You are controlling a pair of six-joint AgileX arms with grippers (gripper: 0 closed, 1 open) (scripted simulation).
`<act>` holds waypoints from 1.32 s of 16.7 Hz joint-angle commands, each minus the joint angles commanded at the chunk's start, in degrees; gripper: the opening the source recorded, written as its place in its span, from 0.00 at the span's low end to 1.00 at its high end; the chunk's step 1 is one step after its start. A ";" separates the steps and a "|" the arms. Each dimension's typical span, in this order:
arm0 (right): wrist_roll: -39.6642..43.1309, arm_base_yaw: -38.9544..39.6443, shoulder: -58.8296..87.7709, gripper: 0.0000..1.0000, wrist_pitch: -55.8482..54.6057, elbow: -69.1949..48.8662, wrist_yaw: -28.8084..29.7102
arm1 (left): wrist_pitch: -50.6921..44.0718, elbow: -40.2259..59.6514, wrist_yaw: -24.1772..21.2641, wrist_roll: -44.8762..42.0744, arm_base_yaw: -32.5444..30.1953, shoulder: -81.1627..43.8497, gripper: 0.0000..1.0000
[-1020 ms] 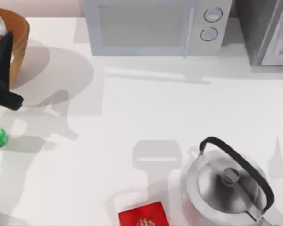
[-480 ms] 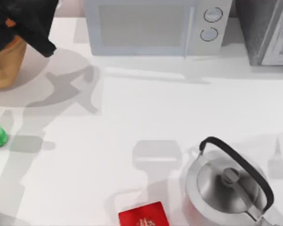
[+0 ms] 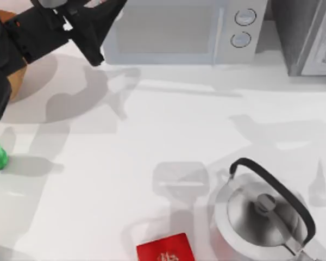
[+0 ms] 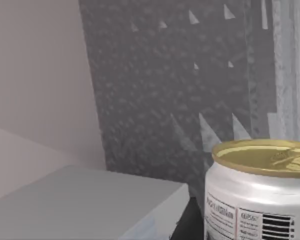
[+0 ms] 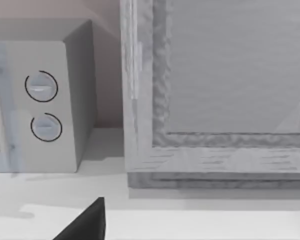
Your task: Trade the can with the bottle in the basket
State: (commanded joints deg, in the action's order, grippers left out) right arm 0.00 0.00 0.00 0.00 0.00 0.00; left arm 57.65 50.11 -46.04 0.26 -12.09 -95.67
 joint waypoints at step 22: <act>0.00 0.00 0.00 1.00 0.00 0.00 0.00 | 17.22 20.41 -25.62 -1.78 -9.06 -51.15 0.00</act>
State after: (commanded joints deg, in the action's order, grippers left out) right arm 0.00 0.00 0.00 0.00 0.00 0.00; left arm 74.87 70.53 -71.67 -1.52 -21.15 -146.82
